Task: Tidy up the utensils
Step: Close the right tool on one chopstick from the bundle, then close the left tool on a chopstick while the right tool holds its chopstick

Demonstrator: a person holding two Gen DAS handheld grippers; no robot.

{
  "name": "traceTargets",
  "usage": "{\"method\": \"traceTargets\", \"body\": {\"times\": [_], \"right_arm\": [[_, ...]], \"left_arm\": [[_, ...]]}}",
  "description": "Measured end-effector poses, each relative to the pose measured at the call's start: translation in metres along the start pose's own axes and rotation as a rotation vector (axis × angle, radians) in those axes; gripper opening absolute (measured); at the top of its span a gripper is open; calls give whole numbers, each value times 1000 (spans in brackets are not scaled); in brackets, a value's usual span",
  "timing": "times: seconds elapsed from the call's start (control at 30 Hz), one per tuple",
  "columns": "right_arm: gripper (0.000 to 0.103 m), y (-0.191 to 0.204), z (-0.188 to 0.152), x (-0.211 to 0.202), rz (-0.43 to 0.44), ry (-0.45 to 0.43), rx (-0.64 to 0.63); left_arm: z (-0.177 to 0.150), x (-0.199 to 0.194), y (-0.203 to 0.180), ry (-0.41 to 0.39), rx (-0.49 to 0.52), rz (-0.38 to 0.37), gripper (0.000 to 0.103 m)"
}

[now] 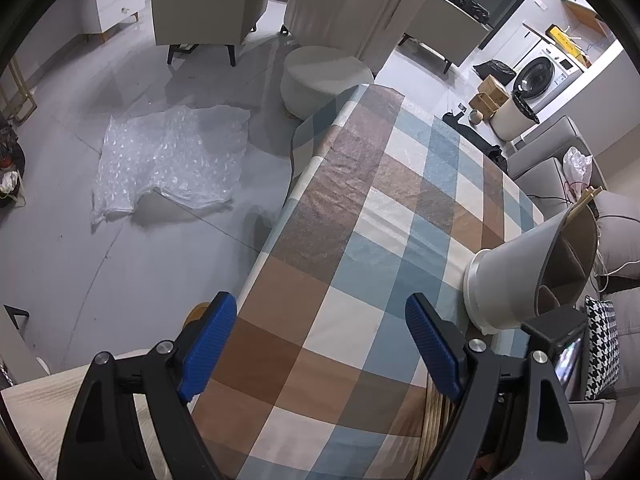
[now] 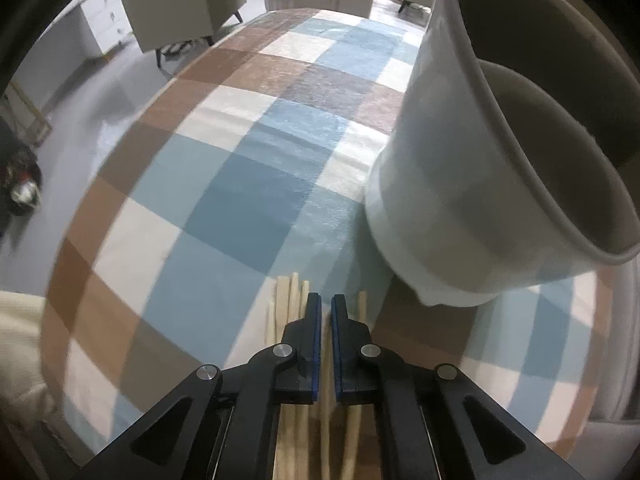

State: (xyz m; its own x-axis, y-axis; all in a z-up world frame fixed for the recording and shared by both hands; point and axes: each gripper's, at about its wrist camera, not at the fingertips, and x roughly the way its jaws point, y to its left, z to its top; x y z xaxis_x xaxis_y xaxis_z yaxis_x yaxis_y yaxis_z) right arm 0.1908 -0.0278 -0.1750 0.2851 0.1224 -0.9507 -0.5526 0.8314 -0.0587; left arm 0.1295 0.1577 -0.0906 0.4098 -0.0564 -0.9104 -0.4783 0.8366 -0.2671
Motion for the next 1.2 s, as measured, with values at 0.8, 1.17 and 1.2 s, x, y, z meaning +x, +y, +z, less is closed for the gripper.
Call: {"method": "traceTargets", "body": {"times": [0.8,1.17,1.2], "right_arm": [[4,-149,-71,-99,310,-261,642],[4,-178,-84,-108,388,-317,740],[4,-178,-83,-110,389,-321,739]], "left_arm": [[-64,69,-81,250,245,103,83],[-69,90,-81,292,242,207,83],[-67,91,-81,302,229,199,83]]}}
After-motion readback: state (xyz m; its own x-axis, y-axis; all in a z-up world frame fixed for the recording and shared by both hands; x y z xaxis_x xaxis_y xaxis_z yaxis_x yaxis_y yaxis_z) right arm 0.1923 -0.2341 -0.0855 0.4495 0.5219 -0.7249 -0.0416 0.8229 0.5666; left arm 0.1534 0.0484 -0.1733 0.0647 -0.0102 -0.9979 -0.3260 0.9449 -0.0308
